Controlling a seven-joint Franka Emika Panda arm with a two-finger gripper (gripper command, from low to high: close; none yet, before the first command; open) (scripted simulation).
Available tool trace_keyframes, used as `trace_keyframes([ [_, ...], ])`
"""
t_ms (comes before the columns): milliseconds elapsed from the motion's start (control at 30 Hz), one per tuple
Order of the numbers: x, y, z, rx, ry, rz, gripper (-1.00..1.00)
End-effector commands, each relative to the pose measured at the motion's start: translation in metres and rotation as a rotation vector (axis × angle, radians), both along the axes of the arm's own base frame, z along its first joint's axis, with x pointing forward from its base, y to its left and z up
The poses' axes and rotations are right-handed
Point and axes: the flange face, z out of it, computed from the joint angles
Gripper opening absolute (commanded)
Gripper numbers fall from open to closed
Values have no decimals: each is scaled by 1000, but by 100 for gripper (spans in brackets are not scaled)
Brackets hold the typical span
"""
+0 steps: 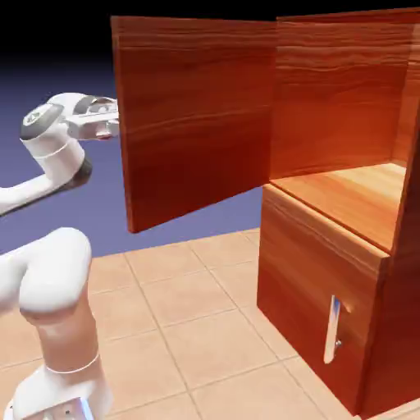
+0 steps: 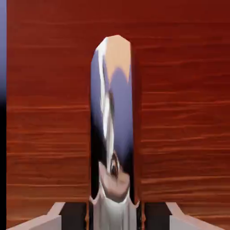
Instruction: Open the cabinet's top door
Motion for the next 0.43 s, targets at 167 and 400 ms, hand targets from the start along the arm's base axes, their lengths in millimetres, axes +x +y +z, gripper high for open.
trace_keyframes([
  [167, 8, 64, 0, 0, 0, -163, -100],
  [400, 21, 113, 0, 0, 0, -294, 100],
])
